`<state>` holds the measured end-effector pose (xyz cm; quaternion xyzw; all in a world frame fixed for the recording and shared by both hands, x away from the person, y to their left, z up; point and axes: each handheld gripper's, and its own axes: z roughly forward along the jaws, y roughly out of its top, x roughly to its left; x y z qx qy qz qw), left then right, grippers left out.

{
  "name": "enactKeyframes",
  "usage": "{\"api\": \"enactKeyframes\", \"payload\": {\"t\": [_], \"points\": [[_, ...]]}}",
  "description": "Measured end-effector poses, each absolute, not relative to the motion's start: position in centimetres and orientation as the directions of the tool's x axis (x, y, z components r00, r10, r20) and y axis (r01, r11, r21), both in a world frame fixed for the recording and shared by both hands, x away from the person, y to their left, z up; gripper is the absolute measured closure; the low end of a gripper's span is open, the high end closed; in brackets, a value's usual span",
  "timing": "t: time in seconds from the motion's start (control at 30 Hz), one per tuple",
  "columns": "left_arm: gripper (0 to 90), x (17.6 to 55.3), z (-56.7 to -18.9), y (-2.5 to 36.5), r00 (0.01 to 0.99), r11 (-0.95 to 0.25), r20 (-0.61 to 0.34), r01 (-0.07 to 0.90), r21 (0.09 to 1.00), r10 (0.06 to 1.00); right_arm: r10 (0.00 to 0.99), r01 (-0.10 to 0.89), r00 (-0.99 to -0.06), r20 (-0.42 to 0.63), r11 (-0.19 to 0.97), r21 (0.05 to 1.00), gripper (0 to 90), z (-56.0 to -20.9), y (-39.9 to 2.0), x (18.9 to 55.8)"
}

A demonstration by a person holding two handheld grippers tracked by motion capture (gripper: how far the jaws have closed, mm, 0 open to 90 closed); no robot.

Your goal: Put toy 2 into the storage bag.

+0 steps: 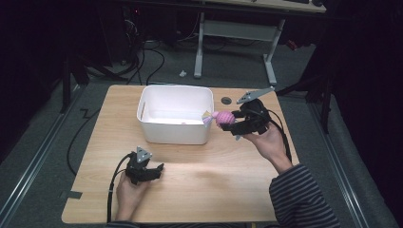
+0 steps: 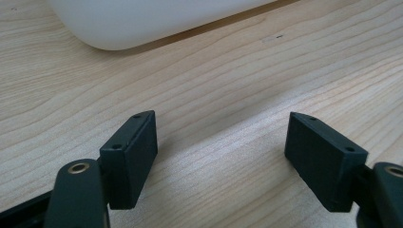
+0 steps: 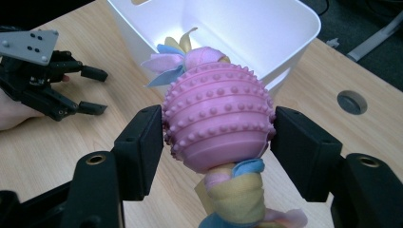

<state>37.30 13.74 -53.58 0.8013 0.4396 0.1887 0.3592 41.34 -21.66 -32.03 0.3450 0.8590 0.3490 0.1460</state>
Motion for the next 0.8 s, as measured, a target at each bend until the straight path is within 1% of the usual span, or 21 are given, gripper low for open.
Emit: {"api": "enactKeyframes", "payload": {"t": [0.23, 0.57, 0.8], "points": [[26.8, 37.3, -53.6, 13.7, 0.543, -0.356, -0.013, 0.569, 0.742, 0.840, 0.680, 0.468, -0.733, -0.025, 0.530, 0.707, 35.9, -30.8, -20.3, 42.2], [26.8, 37.3, -53.6, 13.7, 0.542, -0.356, -0.012, 0.570, 0.741, 0.840, 0.657, 0.460, -0.753, -0.016, 0.545, 0.701, 35.9, -30.3, -18.7, 43.7], [26.7, 37.3, -53.6, 13.7, 0.542, -0.355, -0.014, 0.569, 0.742, 0.840, 0.641, 0.451, -0.767, -0.017, 0.558, 0.697, 35.9, -30.1, -16.7, 45.3]]}}
